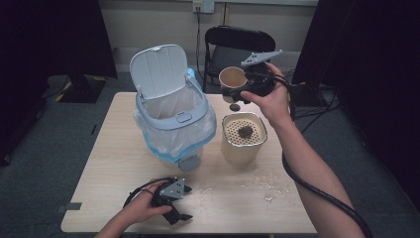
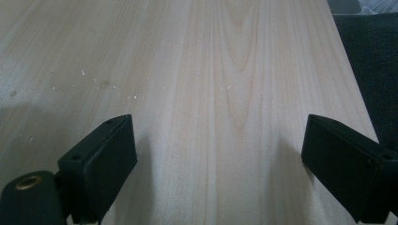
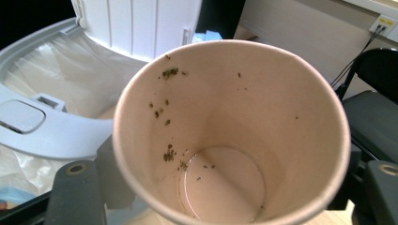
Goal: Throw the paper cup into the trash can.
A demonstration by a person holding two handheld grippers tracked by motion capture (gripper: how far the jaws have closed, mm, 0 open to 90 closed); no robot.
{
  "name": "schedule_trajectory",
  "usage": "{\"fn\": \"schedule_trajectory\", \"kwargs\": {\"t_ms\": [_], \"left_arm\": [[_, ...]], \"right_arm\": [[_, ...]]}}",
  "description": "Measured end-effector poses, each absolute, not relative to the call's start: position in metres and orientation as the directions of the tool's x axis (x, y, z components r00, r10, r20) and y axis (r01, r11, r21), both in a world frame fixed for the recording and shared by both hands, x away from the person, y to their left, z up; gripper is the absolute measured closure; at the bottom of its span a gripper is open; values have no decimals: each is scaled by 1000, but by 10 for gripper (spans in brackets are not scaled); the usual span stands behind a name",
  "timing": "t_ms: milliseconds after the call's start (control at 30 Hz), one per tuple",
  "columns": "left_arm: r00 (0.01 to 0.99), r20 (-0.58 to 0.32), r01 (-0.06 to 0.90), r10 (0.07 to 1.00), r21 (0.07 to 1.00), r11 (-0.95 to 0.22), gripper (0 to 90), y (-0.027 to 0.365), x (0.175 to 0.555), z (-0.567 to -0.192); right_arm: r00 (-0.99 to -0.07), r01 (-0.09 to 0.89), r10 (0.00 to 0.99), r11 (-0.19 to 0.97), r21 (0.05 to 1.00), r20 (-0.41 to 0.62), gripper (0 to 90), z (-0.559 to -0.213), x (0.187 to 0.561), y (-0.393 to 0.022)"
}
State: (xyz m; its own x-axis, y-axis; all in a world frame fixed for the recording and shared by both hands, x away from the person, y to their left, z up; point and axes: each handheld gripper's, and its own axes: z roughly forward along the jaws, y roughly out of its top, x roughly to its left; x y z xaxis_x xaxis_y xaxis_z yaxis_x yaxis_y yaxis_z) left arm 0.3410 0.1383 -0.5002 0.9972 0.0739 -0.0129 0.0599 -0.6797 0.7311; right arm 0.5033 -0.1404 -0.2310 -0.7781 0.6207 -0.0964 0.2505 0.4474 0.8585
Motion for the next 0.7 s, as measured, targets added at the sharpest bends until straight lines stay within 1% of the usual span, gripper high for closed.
{"fn": "schedule_trajectory", "kwargs": {"t_ms": [267, 700], "left_arm": [[997, -21, 68, 77, 730, -680, 97, 138, 341, -501], [997, -20, 64, 72, 733, -678, 92, 138, 341, -501]], "right_arm": [[-786, 255, 612, 453, 855, -90, 259, -227, 507, -127], [-807, 230, 583, 456, 860, -94, 259, -218, 508, -105]]}}
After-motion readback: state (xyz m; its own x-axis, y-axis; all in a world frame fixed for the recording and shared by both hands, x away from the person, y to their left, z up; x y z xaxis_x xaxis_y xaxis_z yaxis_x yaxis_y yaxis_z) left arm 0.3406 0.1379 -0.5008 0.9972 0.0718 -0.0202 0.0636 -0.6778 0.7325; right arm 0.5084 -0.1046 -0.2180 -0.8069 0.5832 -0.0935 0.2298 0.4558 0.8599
